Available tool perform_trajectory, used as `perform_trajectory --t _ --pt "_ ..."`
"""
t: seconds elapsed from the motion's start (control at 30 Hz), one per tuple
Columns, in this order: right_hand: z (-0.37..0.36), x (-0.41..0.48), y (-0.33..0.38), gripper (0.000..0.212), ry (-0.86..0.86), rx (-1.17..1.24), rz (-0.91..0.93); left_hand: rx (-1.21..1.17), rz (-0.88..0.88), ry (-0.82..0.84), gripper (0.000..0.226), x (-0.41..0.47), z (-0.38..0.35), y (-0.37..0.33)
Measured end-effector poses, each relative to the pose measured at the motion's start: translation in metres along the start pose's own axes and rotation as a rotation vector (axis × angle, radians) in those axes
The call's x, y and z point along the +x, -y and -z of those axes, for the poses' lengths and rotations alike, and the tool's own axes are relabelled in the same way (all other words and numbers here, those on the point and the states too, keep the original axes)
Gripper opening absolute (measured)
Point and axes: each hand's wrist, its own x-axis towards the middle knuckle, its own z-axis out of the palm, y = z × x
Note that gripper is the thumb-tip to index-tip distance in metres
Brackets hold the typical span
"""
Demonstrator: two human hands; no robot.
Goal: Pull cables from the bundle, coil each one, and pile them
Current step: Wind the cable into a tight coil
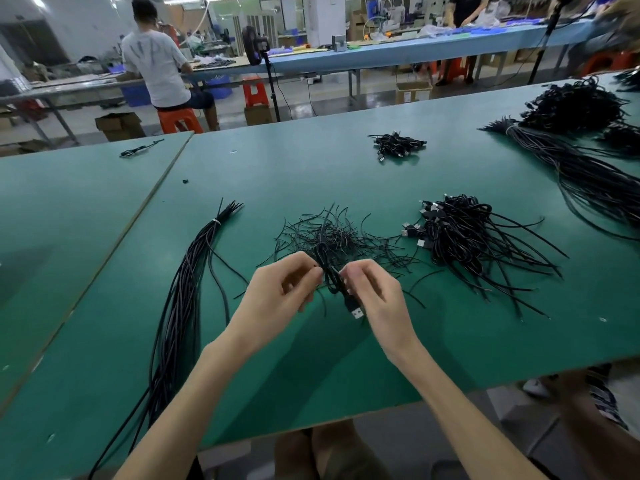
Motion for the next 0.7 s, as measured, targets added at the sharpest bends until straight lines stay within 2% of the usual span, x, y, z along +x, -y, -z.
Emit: perform_trajectory --t 0.07,0.13,0.17,0.27,0.33,0.4,0.53,0.7 --pt "0.000 0.001 -0.001 0.030 0.042 -0.036 -0.010 0.251 -0.114 -0.045 0.014 -0.001 -0.001 0.001" --pt "-0.001 0.002 -0.001 0.011 0.049 -0.147 0.035 0.387 -0.186 -0.074 0.011 -0.003 -0.003 0.003" --pt "0.000 0.003 -0.002 0.009 0.034 -0.173 0.034 0.420 -0.213 -0.081 0.010 -0.005 -0.005 0.005" --pt "0.000 0.005 -0.005 0.016 0.086 -0.154 -0.018 0.421 -0.234 -0.075 0.011 -0.009 -0.012 0.009" --pt "-0.003 0.003 -0.004 0.013 0.201 -0.180 -0.011 0.420 -0.232 -0.073 0.011 -0.010 -0.012 0.012" --pt "-0.004 0.002 -0.003 0.010 0.214 -0.184 0.000 0.393 -0.221 -0.051 0.015 -0.011 -0.011 0.013" --pt "-0.003 0.000 0.000 0.008 0.128 -0.114 0.020 0.136 -0.095 -0.026 0.023 -0.012 -0.018 0.008" --pt "-0.002 -0.002 -0.003 0.016 -0.015 -0.298 0.192 -0.547 0.323 -0.059 0.027 -0.016 -0.036 -0.003"
